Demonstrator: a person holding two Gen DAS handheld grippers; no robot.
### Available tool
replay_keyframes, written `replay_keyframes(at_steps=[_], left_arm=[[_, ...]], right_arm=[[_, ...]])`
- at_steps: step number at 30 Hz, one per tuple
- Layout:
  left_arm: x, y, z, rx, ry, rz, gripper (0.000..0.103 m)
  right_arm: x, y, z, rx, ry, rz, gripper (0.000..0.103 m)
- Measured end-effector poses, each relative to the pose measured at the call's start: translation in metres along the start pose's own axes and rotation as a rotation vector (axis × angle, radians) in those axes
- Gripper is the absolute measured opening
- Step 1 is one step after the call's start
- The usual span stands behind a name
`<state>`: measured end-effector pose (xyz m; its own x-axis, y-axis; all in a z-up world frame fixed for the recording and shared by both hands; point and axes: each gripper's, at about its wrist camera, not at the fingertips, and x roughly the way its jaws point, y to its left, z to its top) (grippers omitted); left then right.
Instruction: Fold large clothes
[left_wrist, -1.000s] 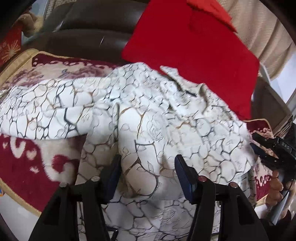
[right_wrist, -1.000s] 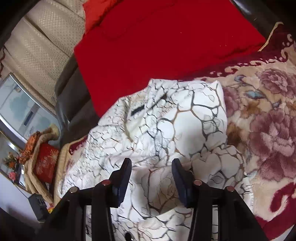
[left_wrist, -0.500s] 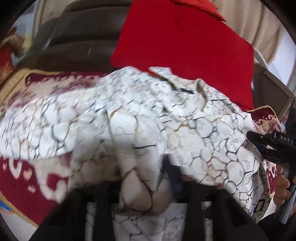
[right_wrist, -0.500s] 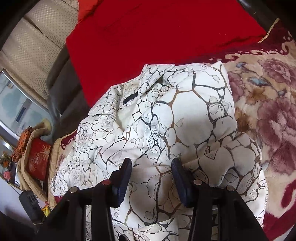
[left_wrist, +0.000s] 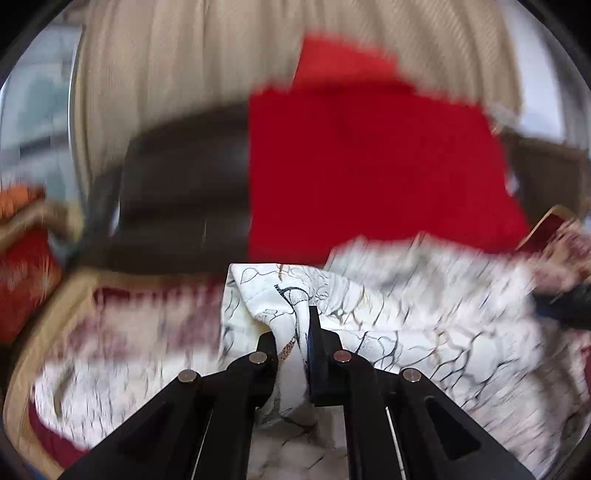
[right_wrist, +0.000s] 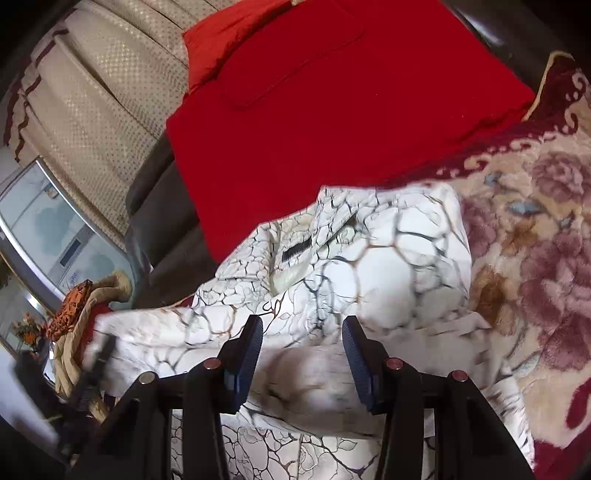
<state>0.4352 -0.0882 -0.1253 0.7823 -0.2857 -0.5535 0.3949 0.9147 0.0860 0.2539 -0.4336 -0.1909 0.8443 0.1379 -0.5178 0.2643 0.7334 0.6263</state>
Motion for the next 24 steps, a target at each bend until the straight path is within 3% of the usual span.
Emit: replay_keyframes(at_steps=[2,4,6,8,9,11,13,14,15,19,24], left_arm=[[0.032,0.015,-0.018,-0.052,0.16,-0.032,0.01],[0.041,0.017,-0.027,-0.042,0.222,-0.02,0.015],[0.031,0.019,-0.026,-0.029,0.193,-0.009,0.024],[0.018,0.023,-0.023,-0.055,0.143,-0.019,0.057],[0.014,0.025,-0.02,-0.072,0.123,-0.017,0.063],[0.012,0.028,-0.018,-0.096,0.115,-0.003,0.065],[0.007,0.039,-0.017,-0.126,0.119,0.013,0.065],[-0.002,0.052,-0.02,-0.152,0.116,0.021,0.065],[-0.008,0.064,-0.021,-0.185,0.111,0.03,0.065],[-0.037,0.117,-0.029,-0.307,0.059,0.122,0.067],[-0.073,0.204,-0.063,-0.537,0.007,0.315,0.074]], right_arm=[[0.018,-0.003,-0.004,0.015,0.097,-0.04,0.049],[0.028,-0.003,-0.007,0.013,0.143,-0.072,0.049],[0.024,0.002,-0.006,0.001,0.12,-0.075,0.05],[0.011,0.007,-0.001,-0.006,0.064,-0.025,0.05],[0.008,0.009,0.0,-0.012,0.049,-0.013,0.051],[0.011,0.012,-0.002,-0.022,0.063,-0.01,0.053],[0.029,0.01,-0.009,-0.017,0.156,-0.027,0.053],[0.045,0.008,-0.016,-0.031,0.24,-0.088,0.053],[0.05,0.009,-0.02,-0.054,0.259,-0.122,0.053],[0.034,0.03,-0.018,-0.126,0.168,-0.118,0.053],[-0.006,0.05,-0.013,-0.177,-0.052,-0.072,0.053]])
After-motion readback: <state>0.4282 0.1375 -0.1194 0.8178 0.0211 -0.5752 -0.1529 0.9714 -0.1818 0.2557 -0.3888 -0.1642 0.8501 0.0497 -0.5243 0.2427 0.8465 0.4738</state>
